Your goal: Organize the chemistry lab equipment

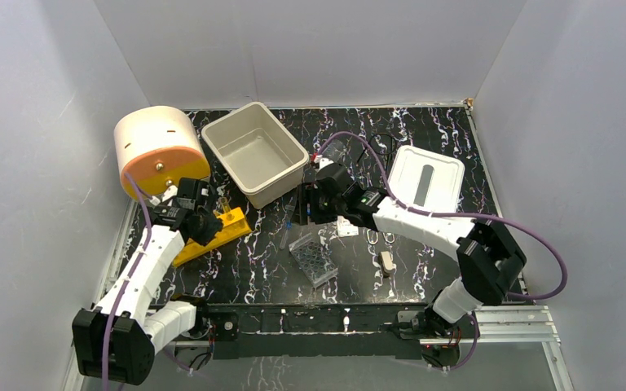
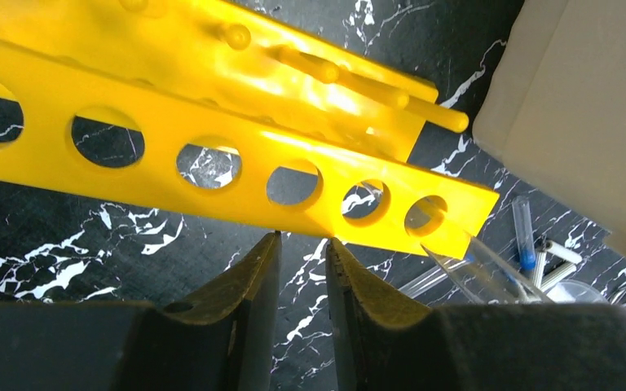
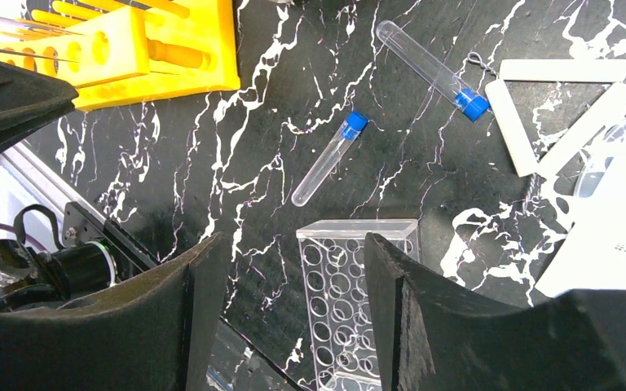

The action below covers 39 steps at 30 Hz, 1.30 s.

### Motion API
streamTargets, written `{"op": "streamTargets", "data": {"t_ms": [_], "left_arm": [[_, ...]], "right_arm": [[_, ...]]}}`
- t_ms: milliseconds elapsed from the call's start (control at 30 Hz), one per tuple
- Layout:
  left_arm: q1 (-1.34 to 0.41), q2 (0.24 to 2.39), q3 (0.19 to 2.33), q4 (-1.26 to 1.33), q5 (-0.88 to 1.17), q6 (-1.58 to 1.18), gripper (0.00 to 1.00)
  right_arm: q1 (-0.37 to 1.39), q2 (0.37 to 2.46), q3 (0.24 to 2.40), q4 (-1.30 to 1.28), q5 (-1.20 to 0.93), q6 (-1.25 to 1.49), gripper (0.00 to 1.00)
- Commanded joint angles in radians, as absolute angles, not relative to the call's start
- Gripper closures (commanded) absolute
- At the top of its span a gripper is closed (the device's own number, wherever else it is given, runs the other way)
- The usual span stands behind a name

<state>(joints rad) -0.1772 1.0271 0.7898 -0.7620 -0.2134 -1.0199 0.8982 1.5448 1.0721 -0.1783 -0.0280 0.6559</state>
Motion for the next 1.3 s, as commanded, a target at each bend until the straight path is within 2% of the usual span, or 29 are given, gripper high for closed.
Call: {"op": "streamTargets", "data": {"t_ms": [0,200,933,1267], "left_arm": [[-0.141,1.026,0.772,-0.728,-0.22,-0.988,0.74],[-0.135,1.026,0.757,-0.704,-0.25,-0.968,0.73],[-0.086,1.104,0.841,-0.684,-0.397,-0.854,0.68],[-0.086,0.95,0.904,-0.809,-0.312,-0.818,0.58]], "right_arm": [[0.9,1.485,1.113,-0.163,-0.006,0.651,0.32],[0.9,1.448,1.104,-0.184,0.063,0.637,0.32],[0.9,1.43,1.099,-0.225,0.114,0.63,0.32],[0.9,1.462,1.11,-0.289,0.134,0.624,0.32]]}}
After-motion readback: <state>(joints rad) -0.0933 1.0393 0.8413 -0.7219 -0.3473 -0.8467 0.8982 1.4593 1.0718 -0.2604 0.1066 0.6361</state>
